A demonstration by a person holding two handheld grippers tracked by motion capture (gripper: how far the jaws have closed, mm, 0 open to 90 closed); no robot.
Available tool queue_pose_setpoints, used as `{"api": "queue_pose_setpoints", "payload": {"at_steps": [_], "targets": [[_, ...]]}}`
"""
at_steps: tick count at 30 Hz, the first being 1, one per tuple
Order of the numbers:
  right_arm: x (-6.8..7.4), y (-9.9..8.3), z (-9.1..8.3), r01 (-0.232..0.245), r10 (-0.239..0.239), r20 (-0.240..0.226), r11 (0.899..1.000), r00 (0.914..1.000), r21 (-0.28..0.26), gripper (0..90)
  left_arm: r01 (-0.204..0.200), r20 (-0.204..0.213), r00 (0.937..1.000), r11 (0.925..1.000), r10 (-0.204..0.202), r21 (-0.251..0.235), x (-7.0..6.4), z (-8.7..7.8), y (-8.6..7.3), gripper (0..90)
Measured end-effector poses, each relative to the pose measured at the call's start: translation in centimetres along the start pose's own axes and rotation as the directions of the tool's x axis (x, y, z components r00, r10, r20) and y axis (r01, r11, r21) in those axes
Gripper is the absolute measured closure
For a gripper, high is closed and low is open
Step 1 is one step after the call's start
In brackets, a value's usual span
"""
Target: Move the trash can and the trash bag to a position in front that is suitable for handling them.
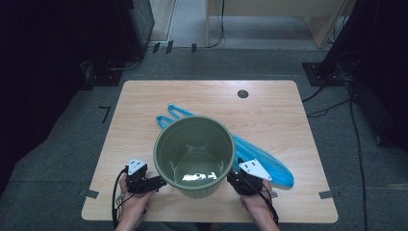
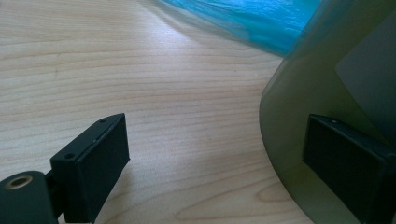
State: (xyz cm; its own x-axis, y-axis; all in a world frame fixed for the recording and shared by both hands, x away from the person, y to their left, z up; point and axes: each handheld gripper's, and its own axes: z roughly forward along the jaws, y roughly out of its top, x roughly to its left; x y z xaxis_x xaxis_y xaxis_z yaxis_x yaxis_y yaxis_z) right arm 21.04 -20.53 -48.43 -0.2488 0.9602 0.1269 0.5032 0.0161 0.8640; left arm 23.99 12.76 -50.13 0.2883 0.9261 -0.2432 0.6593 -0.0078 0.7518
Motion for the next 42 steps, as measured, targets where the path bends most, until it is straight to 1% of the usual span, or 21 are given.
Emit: {"api": "queue_pose_setpoints", "payload": {"at_steps": [3,4,5,6,8,10,12,13,14,17,18,19,21,24,26,27,32,35,39,41,42], "targets": [[-0.3,0.1,0.3,0.009,-0.009,0.000,1.000,1.0000,0.015,52.8,-0.002,0.001,1.0000,1.0000,0.002,0.005,0.0,0.4,0.4,6.8],[-0.5,0.4,0.7,0.050,-0.050,-0.002,0.998,0.9988,0.038,52.7,-0.007,-0.010,0.9999,1.0000,0.007,0.001,-0.1,0.7,0.7,6.8],[-0.5,0.4,0.7,0.050,-0.050,-0.002,0.998,0.9988,0.038,52.7,-0.007,-0.010,0.9999,1.0000,0.007,0.001,-0.1,0.7,0.7,6.7],[-0.8,0.9,0.9,0.103,-0.102,-0.014,0.993,0.9947,0.064,49.6,-0.013,-0.005,0.9999,0.9999,0.013,0.001,0.0,0.8,0.8,6.7],[-1.0,1.2,0.9,0.126,-0.125,-0.019,0.990,0.9920,0.063,49.5,-0.006,0.000,1.0000,1.0000,0.006,-0.003,0.4,0.8,0.9,6.7],[-2.6,2.2,0.9,0.183,-0.183,-0.005,0.982,0.9831,0.038,49.7,-0.010,-0.020,0.9997,0.9999,0.010,-0.011,1.3,0.6,0.9,6.7],[-4.1,3.2,1.0,0.199,-0.198,-0.031,0.980,0.9796,0.011,49.5,0.004,-0.062,0.9981,0.9999,-0.004,-0.012,3.3,0.3,1.1,6.7],[-4.7,3.6,1.1,0.228,-0.227,-0.037,0.974,0.9731,0.004,48.0,0.004,-0.062,0.9981,0.9999,-0.004,-0.012,3.3,0.3,1.1,6.7],[-5.2,4.1,1.4,0.262,-0.261,-0.042,0.965,0.9644,0.001,45.1,0.023,-0.086,0.9960,0.9997,-0.023,-0.008,4.6,0.2,1.1,6.7],[-6.1,4.8,2.8,0.378,-0.375,-0.059,0.925,0.9251,0.048,39.1,0.025,-0.122,0.9923,0.9997,-0.024,0.003,5.9,0.2,0.9,6.6],[-6.1,4.8,2.8,0.378,-0.375,-0.059,0.925,0.9251,0.048,39.1,0.025,-0.122,0.9923,0.9997,-0.024,0.003,5.9,0.2,0.9,6.7],[-6.5,4.6,3.9,0.437,-0.427,-0.118,0.896,0.8962,0.073,36.2,0.022,-0.129,0.9914,0.9997,-0.020,0.012,6.3,0.2,0.6,6.7],[-6.8,3.9,4.9,0.482,-0.464,-0.161,0.871,0.8711,0.094,37.0,0.029,-0.124,0.9920,0.9995,-0.027,0.013,6.4,0.2,0.5,6.6],[-7.1,3.1,5.7,0.478,-0.444,-0.231,0.870,0.8655,0.118,44.8,0.024,-0.118,0.9927,0.9997,-0.022,0.008,6.4,0.1,0.4,6.7],[-7.2,2.8,5.8,0.465,-0.429,-0.238,0.877,0.8714,0.123,48.6,0.022,-0.119,0.9927,0.9997,-0.020,0.014,6.4,0.1,0.4,6.7],[-7.3,2.4,5.9,0.428,-0.387,-0.252,0.893,0.8871,0.136,53.1,0.023,-0.120,0.9925,0.9997,-0.021,0.013,6.3,0.2,0.4,6.7],[-7.4,1.1,6.3,0.429,-0.382,-0.247,0.885,0.8906,0.180,63.6,-0.006,-0.134,0.9909,0.9998,0.008,0.018,6.0,0.3,0.3,6.7],[-7.8,0.8,6.2,0.363,-0.314,-0.251,0.915,0.9155,0.176,69.1,-0.020,-0.141,0.9897,0.9995,0.023,0.025,5.9,0.5,0.3,6.7],[-8.1,0.7,6.1,0.313,-0.291,-0.140,0.932,0.9464,0.182,73.6,-0.045,-0.159,0.9861,0.9984,0.050,0.033,5.6,0.7,0.2,6.7],[-8.3,0.8,6.3,0.236,-0.228,-0.060,0.951,0.9717,0.198,74.1,-0.051,-0.164,0.9849,0.9980,0.056,0.037,5.5,0.7,0.2,6.7],[-8.4,0.9,6.4,0.202,-0.203,-0.016,0.959,0.9790,0.199,74.1,-0.065,-0.167,0.9833,0.9969,0.072,0.044,5.3,0.7,0.1,6.7]]}}
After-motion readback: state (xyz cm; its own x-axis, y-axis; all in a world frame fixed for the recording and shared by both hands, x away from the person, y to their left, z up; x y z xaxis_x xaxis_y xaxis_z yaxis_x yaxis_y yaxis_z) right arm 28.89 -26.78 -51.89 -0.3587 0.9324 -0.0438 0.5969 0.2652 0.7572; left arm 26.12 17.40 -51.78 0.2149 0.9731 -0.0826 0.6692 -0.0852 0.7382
